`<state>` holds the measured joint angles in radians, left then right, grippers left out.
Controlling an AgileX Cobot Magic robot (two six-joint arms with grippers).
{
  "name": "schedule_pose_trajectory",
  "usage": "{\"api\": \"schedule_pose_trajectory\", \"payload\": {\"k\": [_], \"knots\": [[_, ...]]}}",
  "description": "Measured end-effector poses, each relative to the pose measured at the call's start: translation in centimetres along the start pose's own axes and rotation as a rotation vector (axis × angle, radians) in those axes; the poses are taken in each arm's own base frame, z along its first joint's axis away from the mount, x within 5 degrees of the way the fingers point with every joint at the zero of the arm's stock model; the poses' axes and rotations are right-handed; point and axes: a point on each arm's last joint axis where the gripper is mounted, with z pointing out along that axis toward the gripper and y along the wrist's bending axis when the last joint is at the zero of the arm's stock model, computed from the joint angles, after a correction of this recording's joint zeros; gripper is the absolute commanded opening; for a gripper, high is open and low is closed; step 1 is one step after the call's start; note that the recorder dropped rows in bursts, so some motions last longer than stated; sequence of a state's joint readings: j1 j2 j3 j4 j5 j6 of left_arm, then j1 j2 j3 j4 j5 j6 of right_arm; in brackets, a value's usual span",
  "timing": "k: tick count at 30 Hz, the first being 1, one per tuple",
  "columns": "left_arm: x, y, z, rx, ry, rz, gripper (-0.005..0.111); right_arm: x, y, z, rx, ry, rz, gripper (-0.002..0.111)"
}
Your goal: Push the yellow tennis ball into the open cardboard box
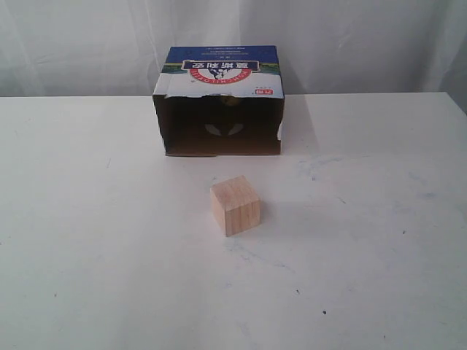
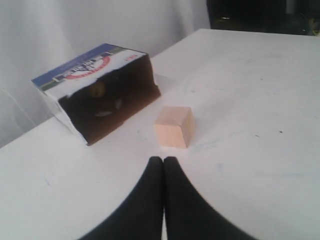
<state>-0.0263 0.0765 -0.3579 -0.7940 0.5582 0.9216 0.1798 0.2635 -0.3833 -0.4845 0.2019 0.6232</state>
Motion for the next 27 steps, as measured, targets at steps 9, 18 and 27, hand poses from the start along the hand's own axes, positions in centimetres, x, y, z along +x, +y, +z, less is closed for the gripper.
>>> {"api": "schedule_pose_trajectory", "payload": {"k": [9,18,27], "knots": [[0.4,-0.7,0.0,0.078,0.044,0.001,0.0,-0.1,0.1,0.0,-0.009,-0.012,0.005,0.0],[0.4,-0.7,0.0,0.082,0.046,0.001,0.0,1.4,-1.0,-2.9,0.099,-0.11,0.003,0.0],[0.4,-0.8,-0.1,0.083,0.045,0.006,0.0,6.3,-2.1,-2.5,0.188,-0.01,-0.011,0.0]]}}
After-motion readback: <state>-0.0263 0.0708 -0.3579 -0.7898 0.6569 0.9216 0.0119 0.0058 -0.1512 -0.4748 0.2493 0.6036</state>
